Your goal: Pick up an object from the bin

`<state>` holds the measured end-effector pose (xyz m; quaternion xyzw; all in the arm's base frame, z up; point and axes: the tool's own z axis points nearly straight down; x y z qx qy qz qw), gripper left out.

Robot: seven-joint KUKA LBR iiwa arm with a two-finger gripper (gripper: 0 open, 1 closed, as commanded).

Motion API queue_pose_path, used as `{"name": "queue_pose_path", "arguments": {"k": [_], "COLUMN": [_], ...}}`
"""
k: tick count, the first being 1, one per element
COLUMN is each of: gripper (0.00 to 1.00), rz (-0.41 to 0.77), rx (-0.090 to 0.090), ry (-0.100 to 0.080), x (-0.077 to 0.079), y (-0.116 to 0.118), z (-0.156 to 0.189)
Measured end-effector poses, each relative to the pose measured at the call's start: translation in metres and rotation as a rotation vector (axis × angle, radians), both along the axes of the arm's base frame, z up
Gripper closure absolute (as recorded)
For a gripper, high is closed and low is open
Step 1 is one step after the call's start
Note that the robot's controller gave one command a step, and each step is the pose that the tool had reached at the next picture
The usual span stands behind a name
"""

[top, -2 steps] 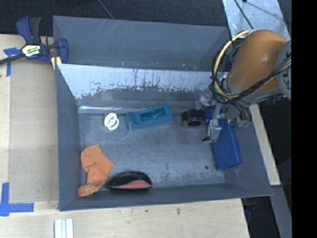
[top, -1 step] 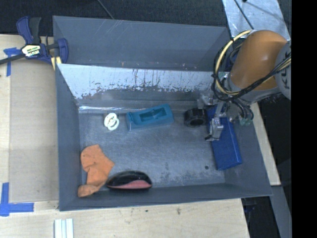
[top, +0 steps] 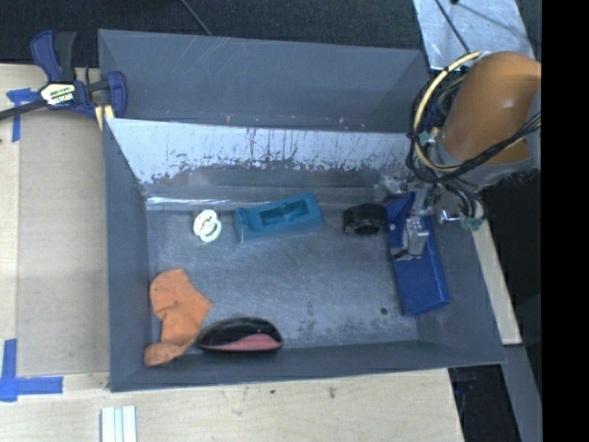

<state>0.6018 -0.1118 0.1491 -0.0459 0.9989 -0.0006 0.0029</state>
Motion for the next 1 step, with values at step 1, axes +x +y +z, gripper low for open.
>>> {"name": "queue_pose_path", "arguments": {"k": [1], "gripper": [0.00], "rz": [0.127], "rx": [0.000], "ry": [0.001], "x": [0.0174], "y": [-0.0165], "z": [0.0030]}}
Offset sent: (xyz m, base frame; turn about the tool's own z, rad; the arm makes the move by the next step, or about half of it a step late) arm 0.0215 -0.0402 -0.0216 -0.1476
